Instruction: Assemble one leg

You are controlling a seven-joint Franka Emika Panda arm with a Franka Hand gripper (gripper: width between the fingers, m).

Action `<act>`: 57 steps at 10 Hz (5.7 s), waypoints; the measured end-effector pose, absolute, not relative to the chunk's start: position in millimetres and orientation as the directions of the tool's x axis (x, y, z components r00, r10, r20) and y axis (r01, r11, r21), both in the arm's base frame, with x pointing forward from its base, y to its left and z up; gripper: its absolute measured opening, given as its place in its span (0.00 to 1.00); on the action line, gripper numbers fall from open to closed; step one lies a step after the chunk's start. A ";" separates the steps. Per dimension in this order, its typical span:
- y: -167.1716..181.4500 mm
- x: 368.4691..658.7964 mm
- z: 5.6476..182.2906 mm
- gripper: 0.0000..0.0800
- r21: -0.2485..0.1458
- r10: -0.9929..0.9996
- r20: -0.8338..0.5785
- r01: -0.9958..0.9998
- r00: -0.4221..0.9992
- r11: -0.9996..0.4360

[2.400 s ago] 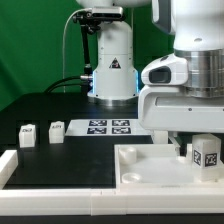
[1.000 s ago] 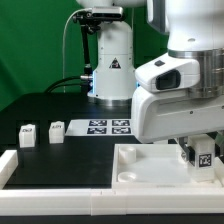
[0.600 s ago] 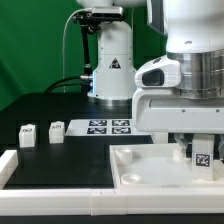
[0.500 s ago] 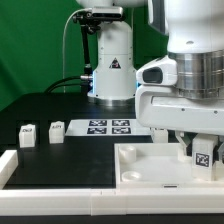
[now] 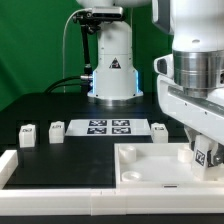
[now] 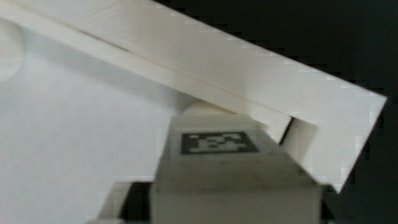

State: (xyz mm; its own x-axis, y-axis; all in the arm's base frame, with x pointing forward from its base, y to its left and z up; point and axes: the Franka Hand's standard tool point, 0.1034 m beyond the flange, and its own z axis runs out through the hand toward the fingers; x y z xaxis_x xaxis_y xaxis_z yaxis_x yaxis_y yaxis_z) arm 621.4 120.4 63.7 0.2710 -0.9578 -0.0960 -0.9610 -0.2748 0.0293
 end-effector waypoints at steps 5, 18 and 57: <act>120.6 621.3 63.2 0.46 0.038 -0.982 -0.097 -0.986 0.160 -0.164; 119.3 620.4 61.6 0.81 -0.063 -0.140 -0.061 -0.144 0.988 -0.988; 123.3 625.0 63.7 0.81 -0.041 -0.642 -0.055 -0.644 0.765 -0.764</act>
Offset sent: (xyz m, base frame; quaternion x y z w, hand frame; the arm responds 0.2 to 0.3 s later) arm 0.0000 0.0000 0.0000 0.0000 0.0000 0.0000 1.0000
